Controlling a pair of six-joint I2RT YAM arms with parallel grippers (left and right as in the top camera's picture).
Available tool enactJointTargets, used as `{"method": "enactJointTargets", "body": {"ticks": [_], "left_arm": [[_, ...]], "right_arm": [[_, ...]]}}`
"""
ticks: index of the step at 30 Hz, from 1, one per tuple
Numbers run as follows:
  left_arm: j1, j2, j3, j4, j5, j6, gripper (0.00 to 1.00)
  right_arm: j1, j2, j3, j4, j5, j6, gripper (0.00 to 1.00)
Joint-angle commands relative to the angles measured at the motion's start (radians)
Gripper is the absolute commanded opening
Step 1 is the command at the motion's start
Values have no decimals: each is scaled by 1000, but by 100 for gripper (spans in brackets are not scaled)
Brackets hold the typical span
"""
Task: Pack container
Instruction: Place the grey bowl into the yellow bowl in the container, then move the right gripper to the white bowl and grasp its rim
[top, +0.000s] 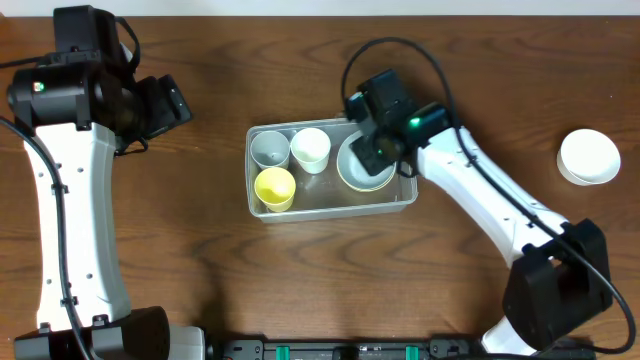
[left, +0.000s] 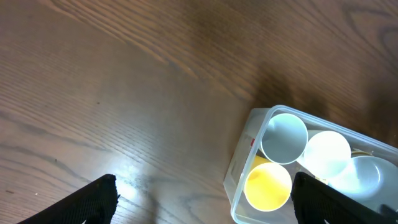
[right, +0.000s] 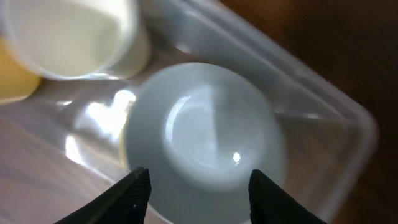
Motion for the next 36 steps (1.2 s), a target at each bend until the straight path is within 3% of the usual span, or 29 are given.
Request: {"method": "enactJointTargets", "body": {"ticks": [1,2,4,5,12,22,23,24,25,26,27,32,36], "left_arm": [[4,-9,-10,-6,3,6,90],[4,-9,-10,-7,3,6,89],[4,-9,-10,-6,3,6,89],[4,-9,-10,-7,3,6,89],[4,-9,-10,-7,3,6,89],[4,-9,-10,-6,3,5,89],[4,-9,-10,-6,3,5,89],[4,-9,-10,-6,3,5,89],[4,-9,-10,-6,3,5,90],[4,-9,-10,-6,3,5,90],[4,-9,-10,-6,3,5,89],[4,-9,-10,-6,3,5,90],[4,-9,-10,-7,3,5,89]], "right_arm": [[-61,-68,34,-1,38,93,49],[-79,-72,34,-4,38,108,46],[-114,-76,34,-19,48,138,7],[-134,-76,34,-30,71,183,1],[-344,-101,42,-46,120,371,1],[-813,-88,54,-33,111,397,1],[-850,-76,53,-30,102,388,4],[-868,-69,53,-26,87,374,17],[-890,-58,53,-19,69,351,43],[-905,-49,53,-15,58,331,63],[-917,-37,53,-13,59,314,70],[-932,38,53,-9,60,255,81],[-932,109,53,-4,60,256,81]]}}
